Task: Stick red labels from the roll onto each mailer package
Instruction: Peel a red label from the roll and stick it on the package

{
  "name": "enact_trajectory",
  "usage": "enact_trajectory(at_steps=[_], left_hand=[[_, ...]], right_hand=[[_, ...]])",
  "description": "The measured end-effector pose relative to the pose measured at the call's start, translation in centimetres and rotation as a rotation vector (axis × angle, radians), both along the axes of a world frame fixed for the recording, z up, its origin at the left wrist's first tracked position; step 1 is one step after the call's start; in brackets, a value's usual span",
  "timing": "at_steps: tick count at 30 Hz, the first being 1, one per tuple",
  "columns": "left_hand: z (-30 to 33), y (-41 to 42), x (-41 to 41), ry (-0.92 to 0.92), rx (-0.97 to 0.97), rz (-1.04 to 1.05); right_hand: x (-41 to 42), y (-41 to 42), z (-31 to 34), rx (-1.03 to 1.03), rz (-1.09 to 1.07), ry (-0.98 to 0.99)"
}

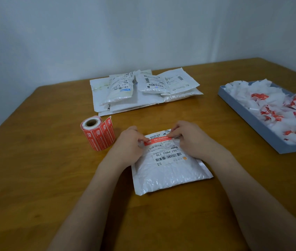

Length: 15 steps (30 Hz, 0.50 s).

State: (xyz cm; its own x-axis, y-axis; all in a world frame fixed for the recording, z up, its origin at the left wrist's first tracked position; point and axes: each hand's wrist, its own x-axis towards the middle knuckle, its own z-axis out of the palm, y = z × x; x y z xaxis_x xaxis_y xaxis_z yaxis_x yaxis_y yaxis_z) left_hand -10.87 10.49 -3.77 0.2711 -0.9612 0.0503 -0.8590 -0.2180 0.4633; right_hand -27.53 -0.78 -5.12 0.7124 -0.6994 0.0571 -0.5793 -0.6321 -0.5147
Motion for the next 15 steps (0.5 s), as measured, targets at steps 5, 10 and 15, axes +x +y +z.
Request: enact_trajectory(at_steps=[5, 10, 15], left_hand=[[0.0, 0.1, 0.1, -0.013, -0.015, 0.045], [0.0, 0.6, -0.2, -0.011, -0.028, 0.045], [-0.1, 0.5, -0.4, -0.027, -0.025, 0.021]], right_hand=[[-0.3, 0.0, -0.3, -0.025, 0.009, 0.013], [-0.3, 0.5, 0.0, -0.020, 0.059, 0.067], [0.5, 1.6, 1.2, -0.194, 0.071, 0.286]])
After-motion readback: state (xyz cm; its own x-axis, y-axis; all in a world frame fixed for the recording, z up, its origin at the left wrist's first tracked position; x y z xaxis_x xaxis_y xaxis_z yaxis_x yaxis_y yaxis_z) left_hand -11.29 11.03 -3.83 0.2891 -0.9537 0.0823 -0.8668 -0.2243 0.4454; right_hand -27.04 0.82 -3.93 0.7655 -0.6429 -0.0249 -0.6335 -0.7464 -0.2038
